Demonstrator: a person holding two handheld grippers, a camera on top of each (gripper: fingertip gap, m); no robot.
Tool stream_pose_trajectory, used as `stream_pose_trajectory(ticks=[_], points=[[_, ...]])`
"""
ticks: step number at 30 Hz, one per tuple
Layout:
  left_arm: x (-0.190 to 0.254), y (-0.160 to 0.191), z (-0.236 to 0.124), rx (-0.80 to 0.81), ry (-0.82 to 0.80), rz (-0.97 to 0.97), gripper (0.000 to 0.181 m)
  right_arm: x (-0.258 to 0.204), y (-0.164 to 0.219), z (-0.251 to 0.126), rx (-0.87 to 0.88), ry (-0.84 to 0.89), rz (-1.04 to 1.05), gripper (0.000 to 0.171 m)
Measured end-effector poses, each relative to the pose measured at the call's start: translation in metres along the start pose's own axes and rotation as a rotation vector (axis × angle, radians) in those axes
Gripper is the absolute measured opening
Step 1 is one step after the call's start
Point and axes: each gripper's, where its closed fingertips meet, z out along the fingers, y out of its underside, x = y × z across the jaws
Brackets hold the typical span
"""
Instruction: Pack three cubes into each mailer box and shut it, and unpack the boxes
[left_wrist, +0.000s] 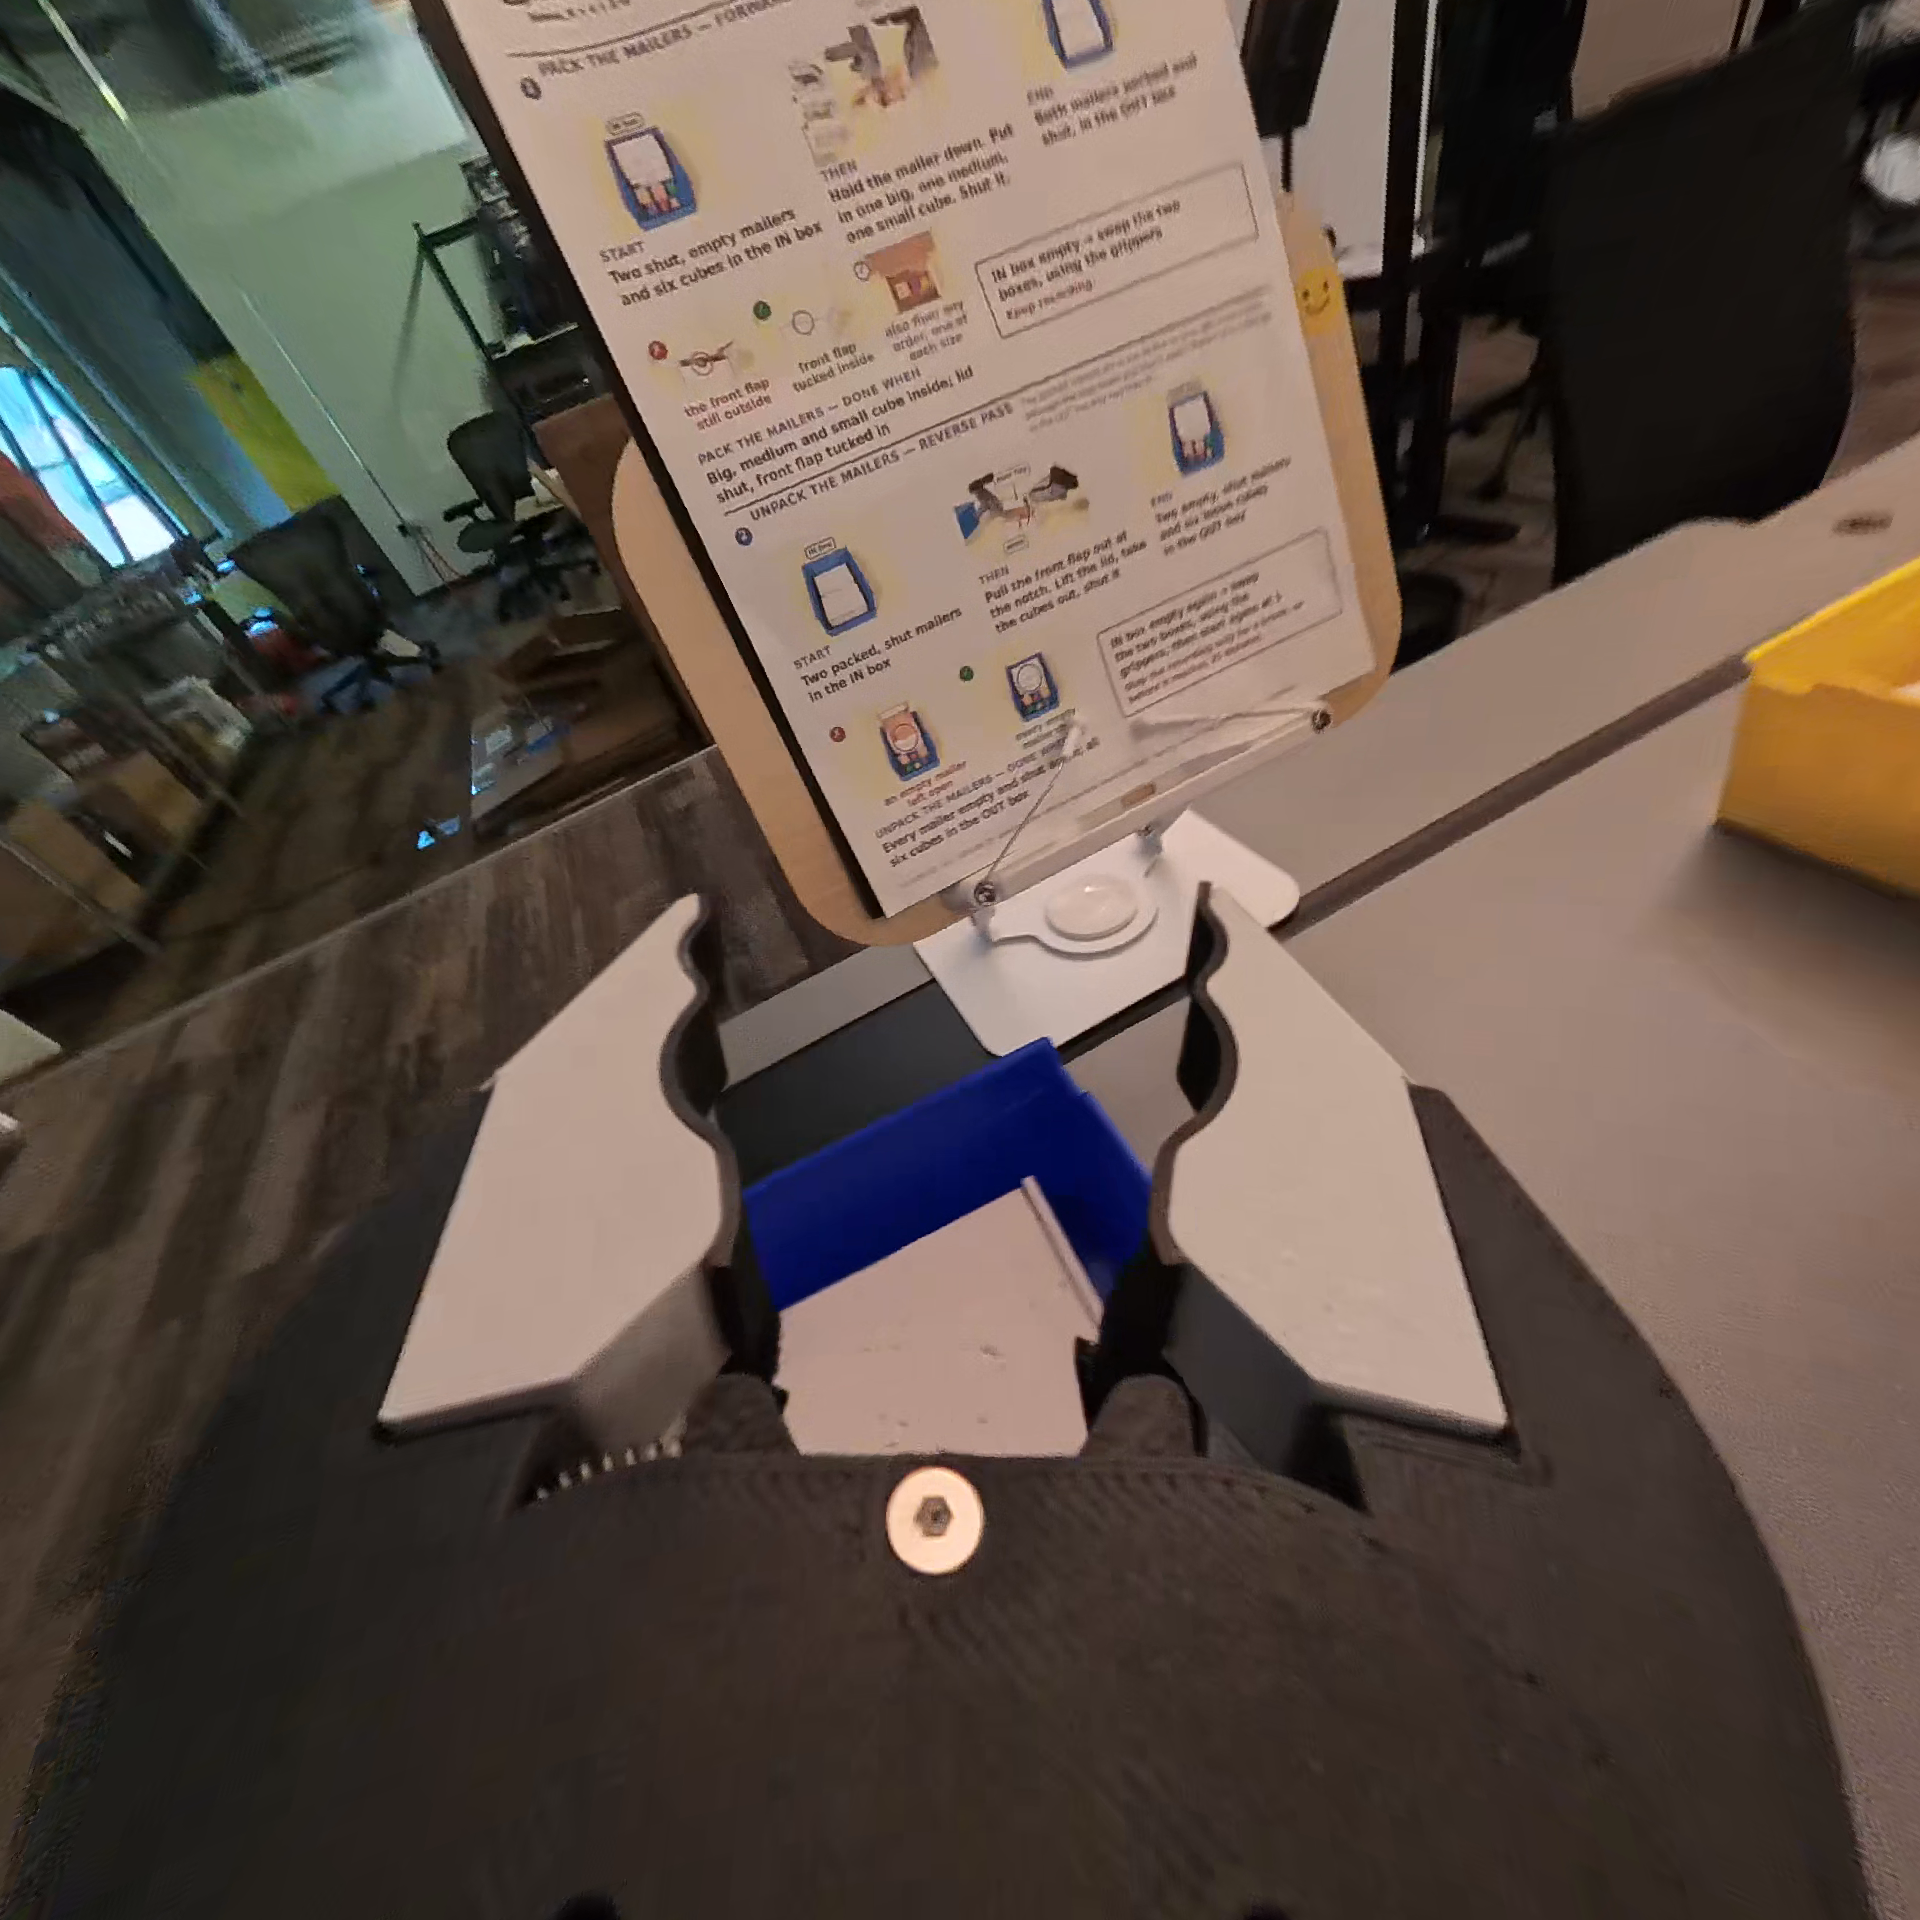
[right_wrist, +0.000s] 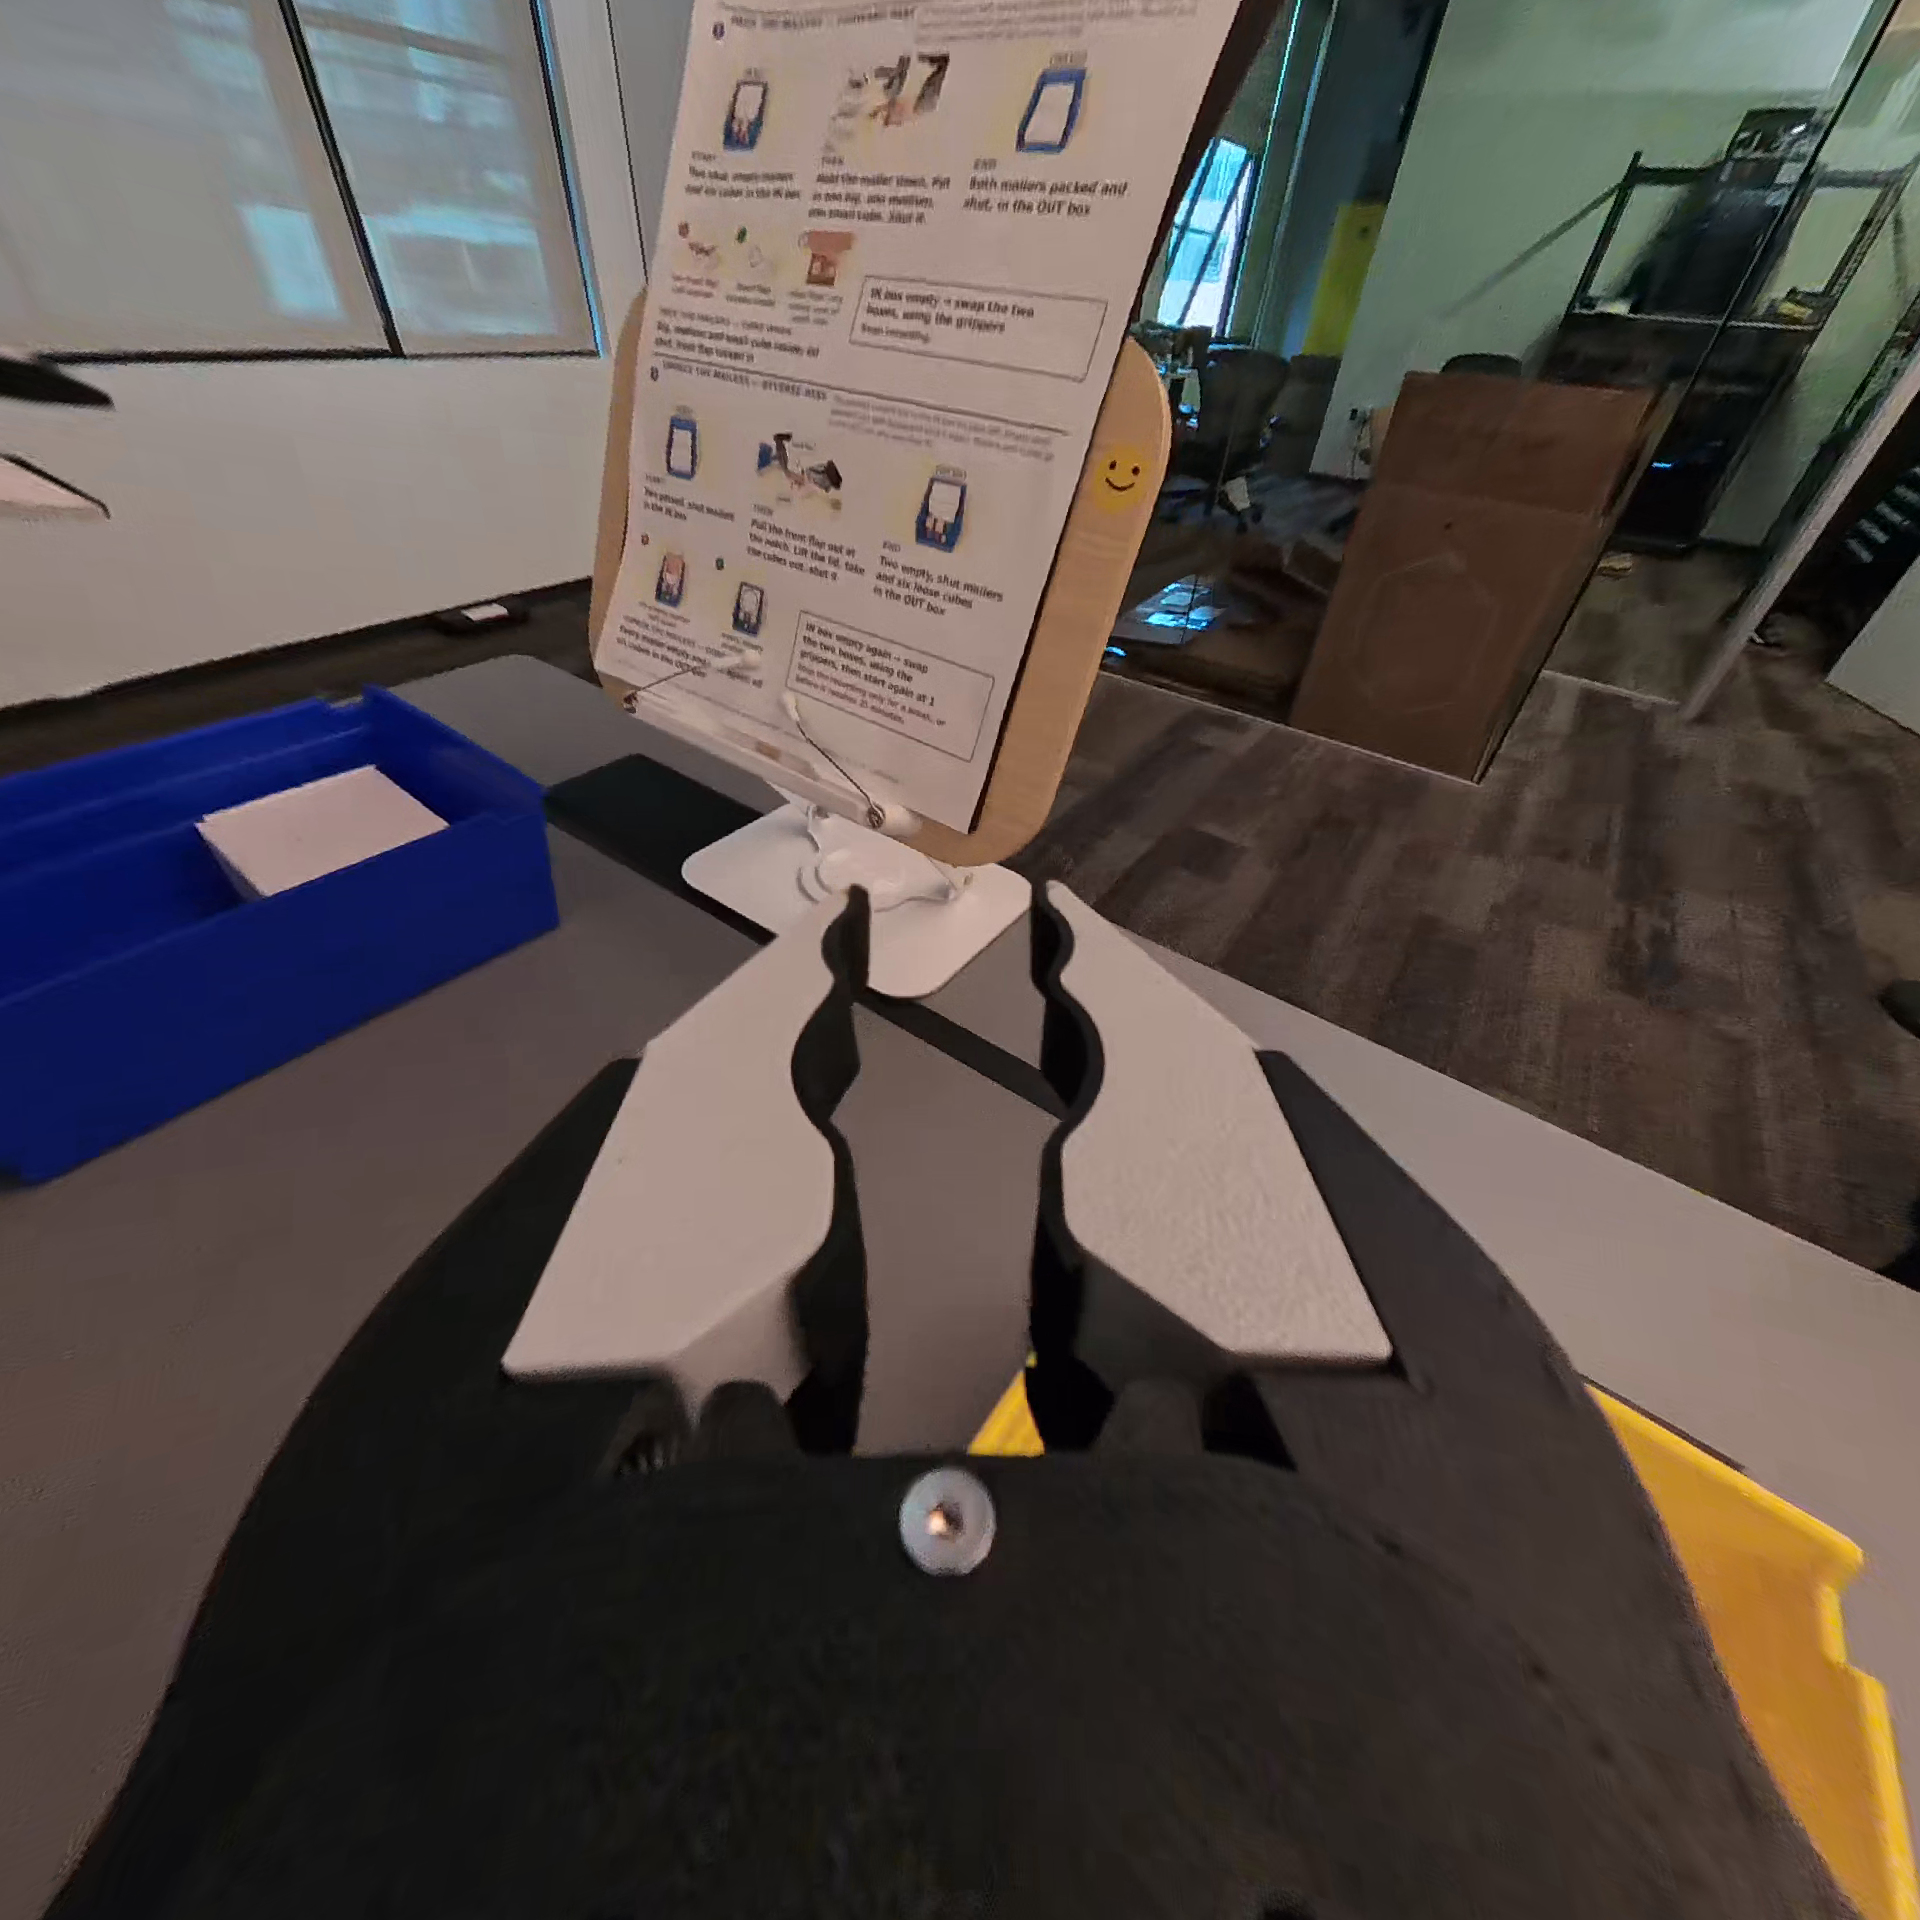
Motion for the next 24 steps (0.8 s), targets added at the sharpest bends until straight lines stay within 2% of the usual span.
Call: stream_pose_trajectory(ticks=[2,5,11,15,18,24], points=[[-0.007,0.008,0.011,-0.056,0.031,0.081,0.098,0.005,0.002,-0.002,-0.014,0.027,-0.04,0.033],[-0.023,0.035,0.026,-0.24,0.089,0.204,0.11,0.009,-0.004,-0.007,0.004,0.043,-0.061,0.037],[-0.026,0.091,0.028,-0.533,0.29,0.365,0.106,0.002,-0.008,-0.008,0.025,-0.008,-0.044,0.039],[-0.002,0.15,0.025,-0.764,0.507,0.397,0.115,-0.007,0.005,0.001,-0.033,-0.035,-0.049,0.042],[0.009,0.193,0.021,-0.934,0.6,0.498,0.122,-0.02,0.011,0.006,-0.064,-0.069,-0.067,0.043],[0.013,0.232,0.024,-1.04,0.696,0.595,0.128,-0.038,0.02,0.013,-0.115,-0.095,-0.112,0.046]])
